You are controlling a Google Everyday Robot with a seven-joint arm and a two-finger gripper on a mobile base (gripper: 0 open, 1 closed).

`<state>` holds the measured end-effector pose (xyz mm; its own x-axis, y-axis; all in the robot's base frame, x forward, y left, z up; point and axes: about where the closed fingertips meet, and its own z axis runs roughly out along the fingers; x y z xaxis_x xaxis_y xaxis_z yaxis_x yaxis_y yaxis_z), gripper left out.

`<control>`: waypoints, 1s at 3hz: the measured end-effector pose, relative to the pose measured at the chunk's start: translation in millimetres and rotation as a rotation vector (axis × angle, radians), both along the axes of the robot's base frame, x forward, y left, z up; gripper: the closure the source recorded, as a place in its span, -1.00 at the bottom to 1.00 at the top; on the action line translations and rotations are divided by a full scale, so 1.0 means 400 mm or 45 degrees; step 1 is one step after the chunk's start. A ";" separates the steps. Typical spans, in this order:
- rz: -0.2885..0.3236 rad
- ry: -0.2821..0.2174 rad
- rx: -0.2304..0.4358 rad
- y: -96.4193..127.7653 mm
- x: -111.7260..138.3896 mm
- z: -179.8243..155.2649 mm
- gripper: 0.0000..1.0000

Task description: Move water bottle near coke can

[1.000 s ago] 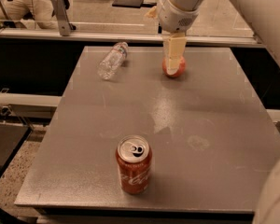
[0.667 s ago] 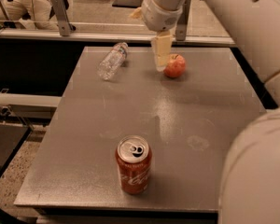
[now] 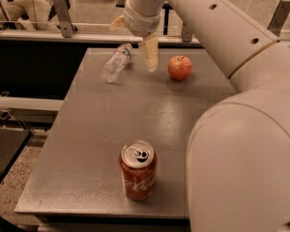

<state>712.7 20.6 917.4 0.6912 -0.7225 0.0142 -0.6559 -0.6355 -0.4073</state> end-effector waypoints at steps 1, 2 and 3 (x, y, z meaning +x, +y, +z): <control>0.103 -0.069 -0.072 0.038 0.020 -0.028 -1.00; 0.220 -0.120 -0.158 0.069 0.026 -0.066 -1.00; 0.324 -0.151 -0.244 0.093 0.033 -0.100 -1.00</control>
Offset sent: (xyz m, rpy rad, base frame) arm 0.0110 0.0388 -0.0380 -0.2016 -0.1503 0.2799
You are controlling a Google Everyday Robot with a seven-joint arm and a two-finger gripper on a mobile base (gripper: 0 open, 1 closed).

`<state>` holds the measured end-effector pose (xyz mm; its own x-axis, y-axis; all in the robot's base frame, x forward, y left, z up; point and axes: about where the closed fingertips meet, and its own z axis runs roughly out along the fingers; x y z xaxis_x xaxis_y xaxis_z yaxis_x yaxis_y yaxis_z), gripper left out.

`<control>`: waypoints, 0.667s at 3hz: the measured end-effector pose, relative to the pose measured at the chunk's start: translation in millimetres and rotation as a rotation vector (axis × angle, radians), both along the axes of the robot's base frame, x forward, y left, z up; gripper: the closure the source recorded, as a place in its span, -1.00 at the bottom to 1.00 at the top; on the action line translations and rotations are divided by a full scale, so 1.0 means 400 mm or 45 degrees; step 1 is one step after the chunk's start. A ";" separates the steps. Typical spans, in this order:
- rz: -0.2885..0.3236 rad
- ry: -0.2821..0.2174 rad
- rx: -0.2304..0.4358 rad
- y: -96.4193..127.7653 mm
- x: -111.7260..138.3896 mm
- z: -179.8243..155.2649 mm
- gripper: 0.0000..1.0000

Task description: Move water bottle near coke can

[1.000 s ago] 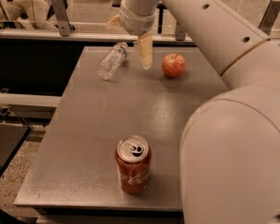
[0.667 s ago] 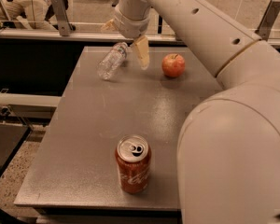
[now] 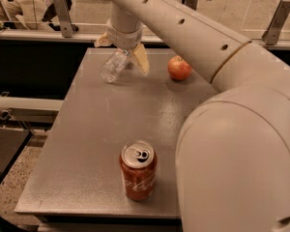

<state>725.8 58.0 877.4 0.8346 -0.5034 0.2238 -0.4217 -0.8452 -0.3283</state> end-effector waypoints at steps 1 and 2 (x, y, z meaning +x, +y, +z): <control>0.099 -0.012 -0.096 0.026 0.007 -0.020 -1.00; 0.176 -0.005 -0.185 0.041 0.016 -0.030 -1.00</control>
Offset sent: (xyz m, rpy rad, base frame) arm 0.0113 0.0220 -0.0083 -0.2381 0.0013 0.2163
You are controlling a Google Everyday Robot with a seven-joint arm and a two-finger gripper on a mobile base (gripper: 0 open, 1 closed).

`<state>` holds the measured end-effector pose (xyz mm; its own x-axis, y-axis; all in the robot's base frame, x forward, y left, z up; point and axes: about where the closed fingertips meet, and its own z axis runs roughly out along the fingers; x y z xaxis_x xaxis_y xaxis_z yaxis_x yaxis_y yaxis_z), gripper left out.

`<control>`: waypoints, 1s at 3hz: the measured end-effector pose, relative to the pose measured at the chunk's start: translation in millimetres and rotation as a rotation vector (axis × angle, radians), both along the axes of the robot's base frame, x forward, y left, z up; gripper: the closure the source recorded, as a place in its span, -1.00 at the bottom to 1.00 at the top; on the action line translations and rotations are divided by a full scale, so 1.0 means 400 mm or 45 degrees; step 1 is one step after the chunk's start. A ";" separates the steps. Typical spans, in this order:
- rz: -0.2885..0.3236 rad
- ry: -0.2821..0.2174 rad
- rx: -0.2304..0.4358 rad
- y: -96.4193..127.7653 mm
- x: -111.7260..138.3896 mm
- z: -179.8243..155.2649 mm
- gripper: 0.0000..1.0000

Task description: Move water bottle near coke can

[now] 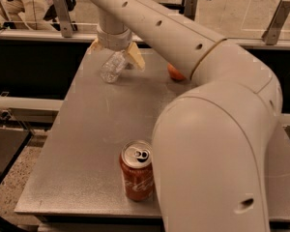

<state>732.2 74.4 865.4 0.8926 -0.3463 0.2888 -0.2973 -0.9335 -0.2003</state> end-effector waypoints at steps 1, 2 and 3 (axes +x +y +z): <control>0.054 0.018 -0.093 0.001 0.003 -0.013 -0.63; 0.076 0.041 -0.160 -0.014 -0.002 -0.024 0.00; 0.057 0.049 -0.168 -0.027 -0.007 -0.018 0.42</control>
Offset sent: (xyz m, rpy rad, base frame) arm -0.0045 -0.0110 -0.0091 -0.1801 0.0510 0.0815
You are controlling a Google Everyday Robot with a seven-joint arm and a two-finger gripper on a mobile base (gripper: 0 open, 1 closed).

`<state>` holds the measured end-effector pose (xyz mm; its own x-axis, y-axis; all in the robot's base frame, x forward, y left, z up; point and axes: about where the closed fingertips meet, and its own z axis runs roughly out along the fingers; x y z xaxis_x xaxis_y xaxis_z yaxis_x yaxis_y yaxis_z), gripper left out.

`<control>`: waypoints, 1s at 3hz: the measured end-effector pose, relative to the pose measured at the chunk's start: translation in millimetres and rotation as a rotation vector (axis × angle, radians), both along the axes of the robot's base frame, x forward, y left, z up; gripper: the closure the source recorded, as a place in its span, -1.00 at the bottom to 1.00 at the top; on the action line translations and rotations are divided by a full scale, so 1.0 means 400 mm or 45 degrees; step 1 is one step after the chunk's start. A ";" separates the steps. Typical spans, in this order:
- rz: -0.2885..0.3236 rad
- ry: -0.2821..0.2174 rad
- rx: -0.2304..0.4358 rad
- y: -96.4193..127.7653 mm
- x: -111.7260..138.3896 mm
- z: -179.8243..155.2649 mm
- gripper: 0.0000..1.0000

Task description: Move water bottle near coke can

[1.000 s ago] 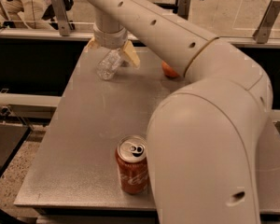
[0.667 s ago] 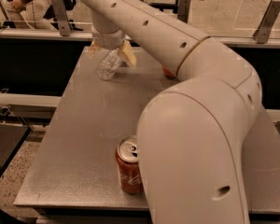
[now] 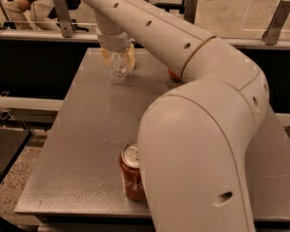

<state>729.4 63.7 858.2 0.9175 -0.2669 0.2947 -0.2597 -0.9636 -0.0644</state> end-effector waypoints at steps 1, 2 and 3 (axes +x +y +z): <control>-0.060 0.010 0.077 -0.033 -0.046 0.051 0.92; -0.128 0.027 0.164 -0.085 -0.129 0.106 1.00; -0.161 0.079 0.243 -0.138 -0.254 0.145 1.00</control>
Offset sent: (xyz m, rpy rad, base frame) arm -0.1077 -0.0705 0.0749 0.2038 0.0527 -0.1818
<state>627.9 8.5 916.0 0.8880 -0.4264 0.1720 -0.3866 -0.8950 -0.2224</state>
